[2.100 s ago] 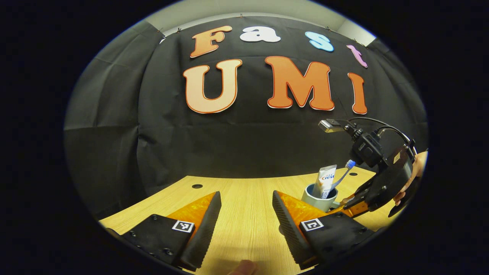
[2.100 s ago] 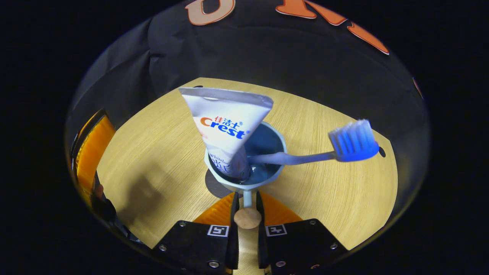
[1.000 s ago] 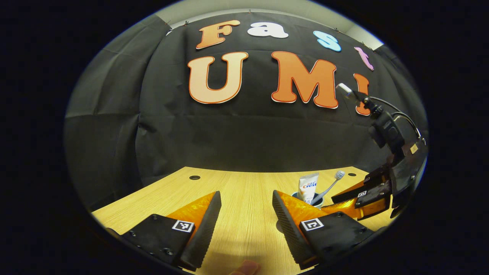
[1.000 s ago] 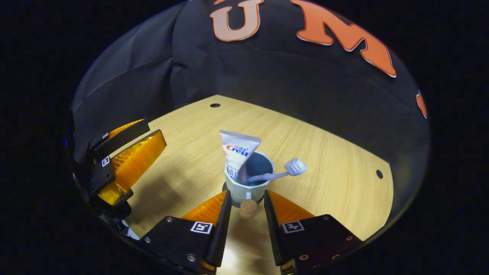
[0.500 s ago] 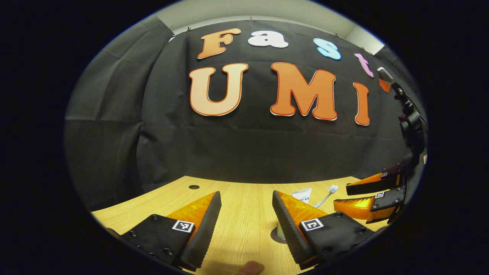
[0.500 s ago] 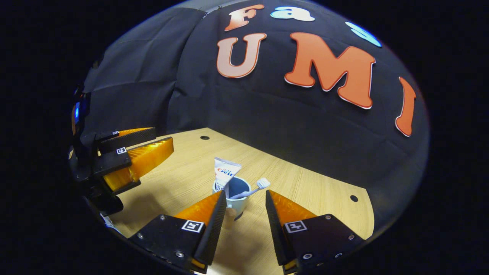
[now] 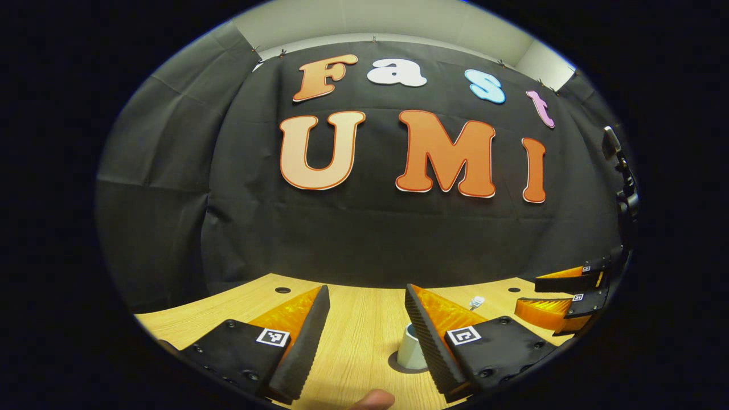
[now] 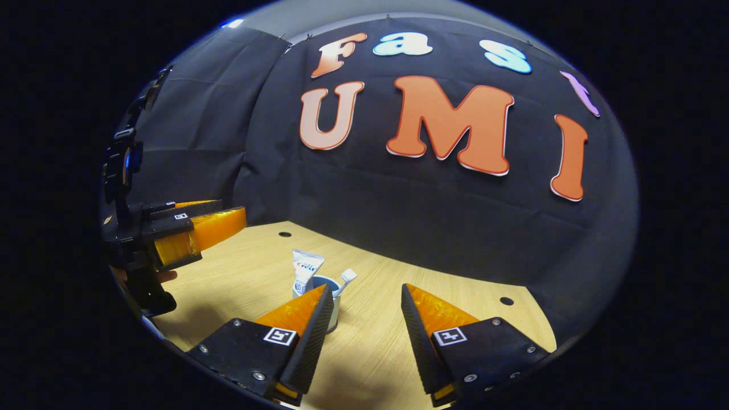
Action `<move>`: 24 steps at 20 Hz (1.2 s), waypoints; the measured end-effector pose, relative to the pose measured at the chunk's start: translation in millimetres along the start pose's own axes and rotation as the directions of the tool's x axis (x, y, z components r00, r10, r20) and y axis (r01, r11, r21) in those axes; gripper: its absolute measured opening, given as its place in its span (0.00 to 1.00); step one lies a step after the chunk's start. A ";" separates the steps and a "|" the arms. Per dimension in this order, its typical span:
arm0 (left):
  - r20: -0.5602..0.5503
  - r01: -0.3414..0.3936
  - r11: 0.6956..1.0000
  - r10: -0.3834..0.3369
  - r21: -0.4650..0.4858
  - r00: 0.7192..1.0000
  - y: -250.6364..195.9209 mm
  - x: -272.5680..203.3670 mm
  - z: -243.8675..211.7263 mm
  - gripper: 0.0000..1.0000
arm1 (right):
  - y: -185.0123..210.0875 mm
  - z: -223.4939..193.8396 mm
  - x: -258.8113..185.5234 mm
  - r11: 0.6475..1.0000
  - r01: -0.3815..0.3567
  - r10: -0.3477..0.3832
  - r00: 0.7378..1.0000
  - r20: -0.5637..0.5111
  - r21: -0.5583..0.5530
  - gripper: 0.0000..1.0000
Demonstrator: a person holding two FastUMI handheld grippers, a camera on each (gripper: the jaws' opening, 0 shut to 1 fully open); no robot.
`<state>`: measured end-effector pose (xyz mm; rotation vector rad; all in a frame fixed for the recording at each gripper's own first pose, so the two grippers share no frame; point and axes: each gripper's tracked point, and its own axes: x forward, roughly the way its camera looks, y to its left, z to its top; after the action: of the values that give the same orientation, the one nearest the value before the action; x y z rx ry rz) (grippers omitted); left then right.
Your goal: Put the toothbrush and toothpaste on the desktop into the cup, then pick up the cup and place it on the coaster on the desktop.
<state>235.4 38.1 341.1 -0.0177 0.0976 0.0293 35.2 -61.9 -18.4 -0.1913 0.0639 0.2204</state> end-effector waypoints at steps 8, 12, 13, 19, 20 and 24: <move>0.035 0.017 1.000 -0.017 0.013 0.999 -12.9 -3.9 15.6 0.88 | -22.9 17.7 -17.8 0.997 0.052 -0.058 0.990 0.132 0.052 0.91; 0.053 0.028 0.999 -0.029 0.018 0.998 -19.3 -5.0 21.3 0.88 | -43.0 20.5 -23.5 0.991 0.114 -0.125 0.978 0.169 0.076 0.93; 0.057 0.030 0.999 -0.032 0.025 0.998 -21.8 -4.6 21.7 0.88 | -47.6 19.8 -26.0 0.989 0.126 -0.138 0.975 0.173 0.078 0.93; 0.111 0.027 0.998 -0.033 0.057 0.993 -32.7 -6.9 31.6 0.88 | -66.4 23.0 -31.9 0.979 0.178 -0.195 0.958 0.210 0.096 0.93; 0.118 0.028 0.998 -0.035 0.060 0.992 -33.8 -7.5 33.5 0.81 | -68.6 20.7 -31.6 0.978 0.183 -0.200 0.958 0.207 0.098 0.93; 0.136 0.025 0.997 -0.034 0.068 0.990 -40.2 -9.2 35.8 0.88 | -76.9 14.2 -33.8 0.974 0.196 -0.215 0.957 0.195 0.112 0.93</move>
<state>230.9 -1.7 378.3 0.0494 -0.0388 -0.0021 20.1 -139.9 12.4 -0.0821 -0.1521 0.0278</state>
